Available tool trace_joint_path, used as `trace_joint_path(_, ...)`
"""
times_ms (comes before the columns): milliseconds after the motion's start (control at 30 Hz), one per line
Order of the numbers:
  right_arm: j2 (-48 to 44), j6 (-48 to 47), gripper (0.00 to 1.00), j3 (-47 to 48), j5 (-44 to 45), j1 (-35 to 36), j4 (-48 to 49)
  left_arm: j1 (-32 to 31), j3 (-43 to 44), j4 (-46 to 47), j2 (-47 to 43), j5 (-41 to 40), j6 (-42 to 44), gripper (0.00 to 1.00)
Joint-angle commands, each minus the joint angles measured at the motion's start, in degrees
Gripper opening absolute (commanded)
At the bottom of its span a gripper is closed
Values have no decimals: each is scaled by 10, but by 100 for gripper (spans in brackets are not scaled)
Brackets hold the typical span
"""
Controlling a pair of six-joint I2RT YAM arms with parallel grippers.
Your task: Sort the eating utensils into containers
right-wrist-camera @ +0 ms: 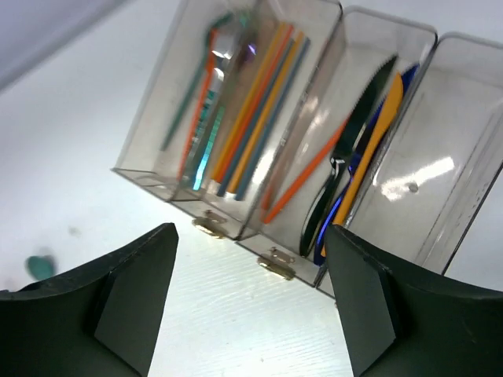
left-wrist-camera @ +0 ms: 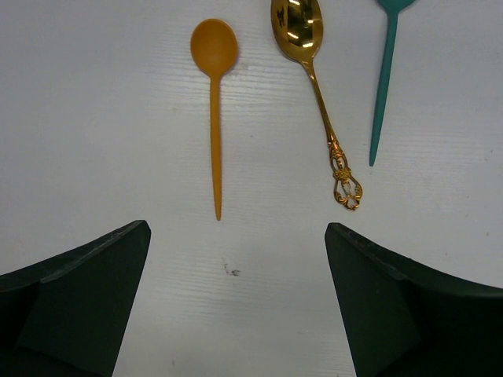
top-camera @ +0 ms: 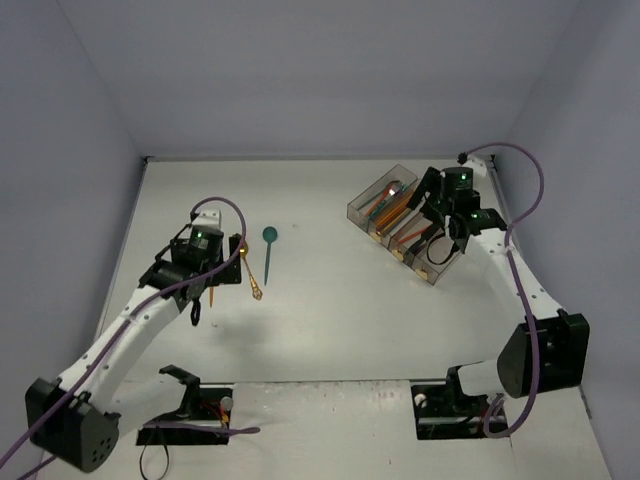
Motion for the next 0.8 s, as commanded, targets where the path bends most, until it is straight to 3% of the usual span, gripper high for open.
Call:
trace_joint_path(0,-81,-35,76,-26,-40,-1,5,5,57,37,78,26,-58,82)
trace_joint_path(233,-175,-36,77,-90,-88,-2,-3,6,129,36,223,15,-125,60)
trace_joint_path(533,-232,-38,78,-131,-119,-2,-18,24,194,36,368,32,-166,47)
trace_joint_path(767,-256,-49,78,-140,-129,-2,-29,27,226,29,432,40,-173,39)
